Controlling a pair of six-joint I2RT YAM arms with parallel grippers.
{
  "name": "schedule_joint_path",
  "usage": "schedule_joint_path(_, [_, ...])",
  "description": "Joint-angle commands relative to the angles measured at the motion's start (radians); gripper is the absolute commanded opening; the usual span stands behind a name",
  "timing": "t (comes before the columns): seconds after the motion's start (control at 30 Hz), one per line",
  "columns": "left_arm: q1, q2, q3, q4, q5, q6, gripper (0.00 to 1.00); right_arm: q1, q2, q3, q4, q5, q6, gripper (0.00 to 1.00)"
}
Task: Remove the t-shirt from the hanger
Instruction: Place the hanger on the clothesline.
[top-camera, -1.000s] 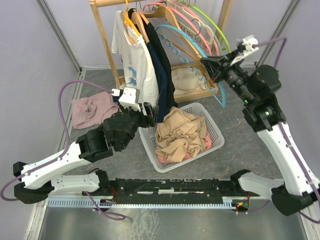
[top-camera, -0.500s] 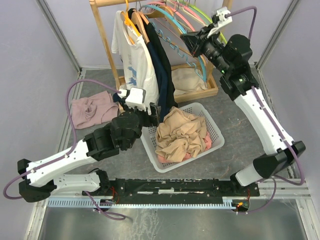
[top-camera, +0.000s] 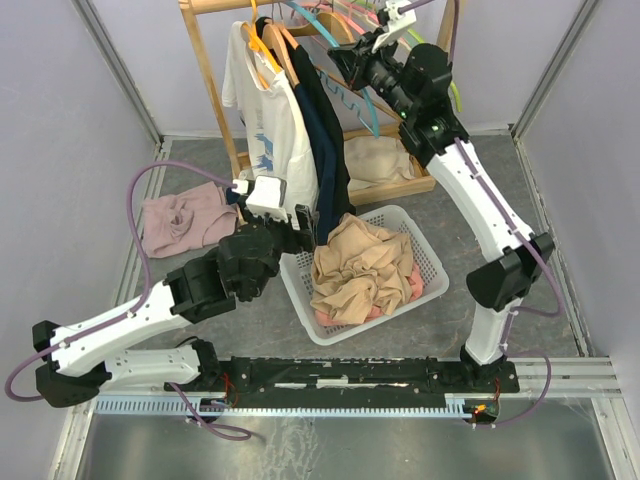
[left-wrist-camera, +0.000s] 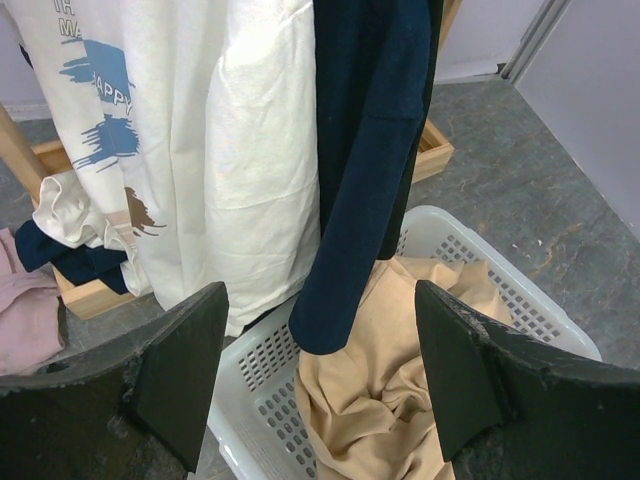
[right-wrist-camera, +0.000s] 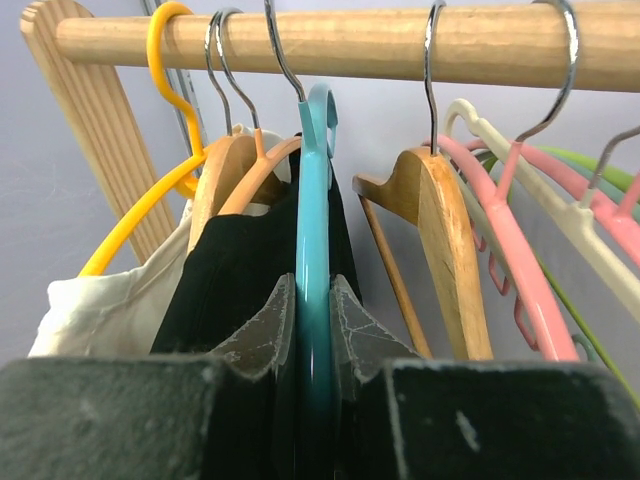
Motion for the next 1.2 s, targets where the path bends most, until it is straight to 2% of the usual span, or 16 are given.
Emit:
schedule_joint_path(0.0, [0.008,-0.017,-0.003,0.049,-0.011,0.032,0.81,0.01,0.043,0.135,0.051,0.029,-0.026,0.02])
schedule_joint_path(0.37, [0.018,-0.031,-0.001,0.048,-0.019,0.039,0.82,0.013,0.151,0.252,-0.014,0.086,-0.009,0.02])
schedule_joint_path(0.47, [0.018,-0.03,0.001,0.048,-0.018,0.043,0.82,0.012,0.147,0.25,-0.037,0.101,-0.008,0.1])
schedule_joint_path(0.6, [0.021,-0.029,0.008,0.049,-0.018,0.052,0.82,0.012,0.088,0.179,-0.031,0.112,-0.019,0.38])
schedule_joint_path(0.7, [0.025,-0.022,0.022,0.041,-0.015,0.058,0.82,0.012,0.023,0.115,-0.016,0.121,-0.035,0.49])
schedule_joint_path(0.97, [0.026,-0.012,0.047,0.022,-0.007,0.051,0.82,0.013,-0.144,0.003,-0.056,0.109,-0.058,0.57])
schedule_joint_path(1.17, [0.026,-0.001,0.054,-0.002,-0.006,0.026,0.82,0.055,-0.187,0.009,-0.132,0.059,-0.078,0.57])
